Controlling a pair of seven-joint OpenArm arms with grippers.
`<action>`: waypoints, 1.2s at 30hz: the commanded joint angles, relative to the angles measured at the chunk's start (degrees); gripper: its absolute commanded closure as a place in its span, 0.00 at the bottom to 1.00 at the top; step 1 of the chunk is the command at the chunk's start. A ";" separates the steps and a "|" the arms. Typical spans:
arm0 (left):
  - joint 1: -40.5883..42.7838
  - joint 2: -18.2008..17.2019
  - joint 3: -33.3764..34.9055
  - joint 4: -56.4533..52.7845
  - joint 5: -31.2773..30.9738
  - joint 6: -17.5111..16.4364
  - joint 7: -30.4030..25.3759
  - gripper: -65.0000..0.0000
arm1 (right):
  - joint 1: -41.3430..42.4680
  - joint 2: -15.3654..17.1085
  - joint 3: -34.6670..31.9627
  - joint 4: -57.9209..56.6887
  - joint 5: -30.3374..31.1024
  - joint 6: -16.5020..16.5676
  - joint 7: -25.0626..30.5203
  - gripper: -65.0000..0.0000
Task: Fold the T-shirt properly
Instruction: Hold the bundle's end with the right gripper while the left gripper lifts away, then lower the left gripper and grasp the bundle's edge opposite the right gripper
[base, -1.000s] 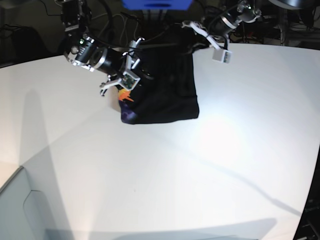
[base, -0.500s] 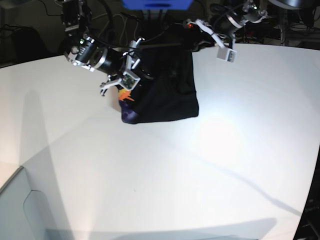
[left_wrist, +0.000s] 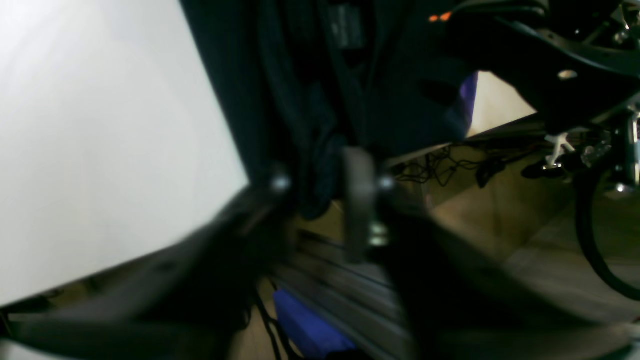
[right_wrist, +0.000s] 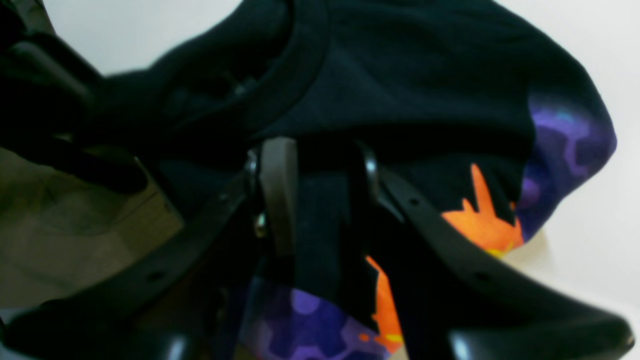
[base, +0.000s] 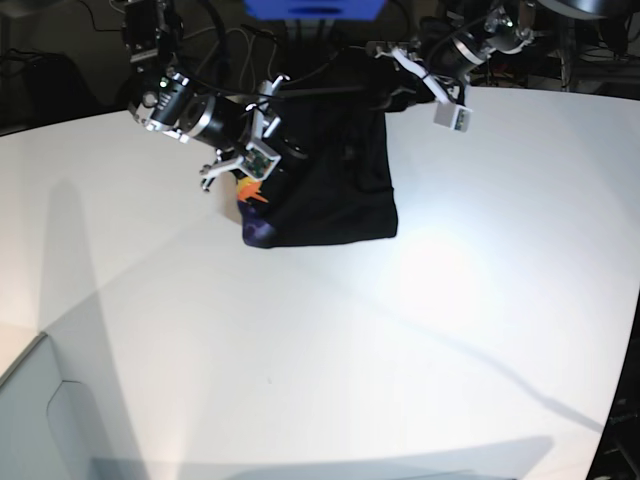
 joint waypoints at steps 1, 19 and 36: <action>0.79 -0.37 -0.12 1.19 -1.04 -0.32 -0.82 0.53 | 0.26 -0.04 0.11 1.24 1.48 1.04 1.57 0.75; 0.70 -0.02 -16.92 1.28 -1.39 -0.85 -0.91 0.42 | -4.40 0.40 4.68 -3.51 1.13 1.04 6.23 0.64; -10.99 2.09 -22.63 0.66 -14.84 -0.32 -0.82 0.42 | -6.33 1.36 10.66 -2.98 1.39 1.04 7.46 0.63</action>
